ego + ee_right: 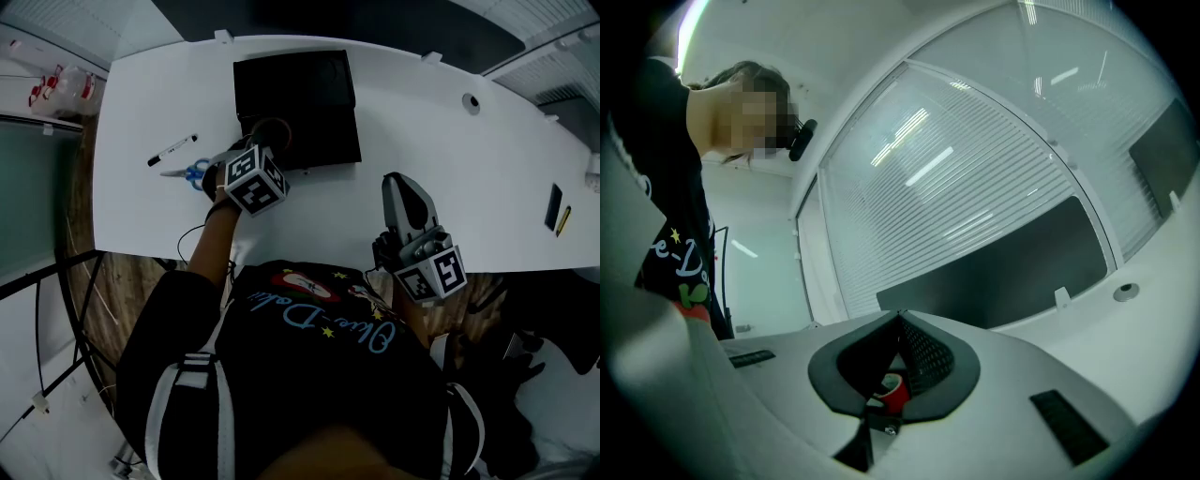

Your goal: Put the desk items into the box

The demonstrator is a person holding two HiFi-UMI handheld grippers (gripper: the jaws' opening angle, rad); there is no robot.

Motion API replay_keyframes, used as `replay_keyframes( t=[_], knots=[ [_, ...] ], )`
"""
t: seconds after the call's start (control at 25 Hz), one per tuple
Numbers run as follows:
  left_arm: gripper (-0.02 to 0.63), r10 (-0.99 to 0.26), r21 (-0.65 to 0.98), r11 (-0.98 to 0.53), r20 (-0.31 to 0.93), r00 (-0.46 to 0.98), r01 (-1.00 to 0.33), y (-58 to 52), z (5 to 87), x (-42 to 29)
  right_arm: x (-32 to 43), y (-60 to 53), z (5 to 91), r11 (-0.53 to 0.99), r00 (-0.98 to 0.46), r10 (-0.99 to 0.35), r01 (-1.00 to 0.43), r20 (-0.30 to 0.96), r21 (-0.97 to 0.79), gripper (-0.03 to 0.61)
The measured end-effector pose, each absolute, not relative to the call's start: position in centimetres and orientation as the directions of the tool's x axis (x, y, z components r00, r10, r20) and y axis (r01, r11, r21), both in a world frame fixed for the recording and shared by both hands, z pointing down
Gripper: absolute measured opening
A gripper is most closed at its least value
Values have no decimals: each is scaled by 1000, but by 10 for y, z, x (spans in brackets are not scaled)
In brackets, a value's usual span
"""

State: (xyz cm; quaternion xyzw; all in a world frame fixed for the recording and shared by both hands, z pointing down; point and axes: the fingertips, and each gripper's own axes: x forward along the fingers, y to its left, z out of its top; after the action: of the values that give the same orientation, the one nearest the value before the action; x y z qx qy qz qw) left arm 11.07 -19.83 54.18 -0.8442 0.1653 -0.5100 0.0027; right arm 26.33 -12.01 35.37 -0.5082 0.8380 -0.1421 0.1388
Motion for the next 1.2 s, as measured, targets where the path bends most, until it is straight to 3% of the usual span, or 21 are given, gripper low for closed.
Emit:
replay_keyframes(
  t=[0.56, 0.8, 1.2],
  knots=[
    [147, -350, -167, -921, 754, 557, -352, -186, 505, 118, 265, -92, 345, 422, -416, -904, -831, -98, -363, 31],
    [25, -452, -230, -881, 666, 593, -413, -185, 481, 111, 260, -82, 340, 431, -419, -901, -835, -112, -342, 31],
    [23, -488, -128, -862, 473, 734, -491, -160, 431, 106, 248, -60, 333, 436, -417, -900, -843, -128, -316, 31]
  ],
)
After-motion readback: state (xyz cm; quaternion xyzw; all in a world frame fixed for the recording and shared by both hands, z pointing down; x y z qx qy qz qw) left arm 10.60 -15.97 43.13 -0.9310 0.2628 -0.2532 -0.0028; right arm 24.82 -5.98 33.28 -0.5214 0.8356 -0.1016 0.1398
